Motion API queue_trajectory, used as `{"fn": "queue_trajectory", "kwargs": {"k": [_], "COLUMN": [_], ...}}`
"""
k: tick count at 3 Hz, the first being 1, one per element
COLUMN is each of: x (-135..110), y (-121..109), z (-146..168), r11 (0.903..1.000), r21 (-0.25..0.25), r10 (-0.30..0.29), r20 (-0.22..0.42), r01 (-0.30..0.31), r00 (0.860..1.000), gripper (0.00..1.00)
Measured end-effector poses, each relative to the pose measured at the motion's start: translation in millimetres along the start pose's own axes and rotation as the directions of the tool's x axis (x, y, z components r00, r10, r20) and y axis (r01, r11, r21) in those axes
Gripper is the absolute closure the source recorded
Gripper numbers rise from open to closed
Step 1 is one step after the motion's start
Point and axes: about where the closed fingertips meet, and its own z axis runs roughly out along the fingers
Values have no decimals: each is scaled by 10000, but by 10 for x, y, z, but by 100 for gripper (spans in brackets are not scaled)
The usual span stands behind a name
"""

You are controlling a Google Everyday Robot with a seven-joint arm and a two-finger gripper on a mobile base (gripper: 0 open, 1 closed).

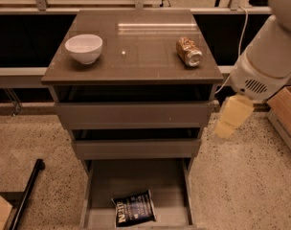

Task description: Pick blue chip bag from bottom drawer and place on counter

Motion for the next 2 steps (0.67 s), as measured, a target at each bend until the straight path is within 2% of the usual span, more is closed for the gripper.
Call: {"fn": "queue_trajectory", "kwargs": {"k": [1,2], "x": [-14,53], "y": [112,179], "z": [675,1294], "r11": [9898,9610], "r21": [-521,-579], "r10": [1314,2686], "r20": [-250,-395], "r01": [-1325,-2706], "r00": [9910,9624], "gripper": [0,0]}}
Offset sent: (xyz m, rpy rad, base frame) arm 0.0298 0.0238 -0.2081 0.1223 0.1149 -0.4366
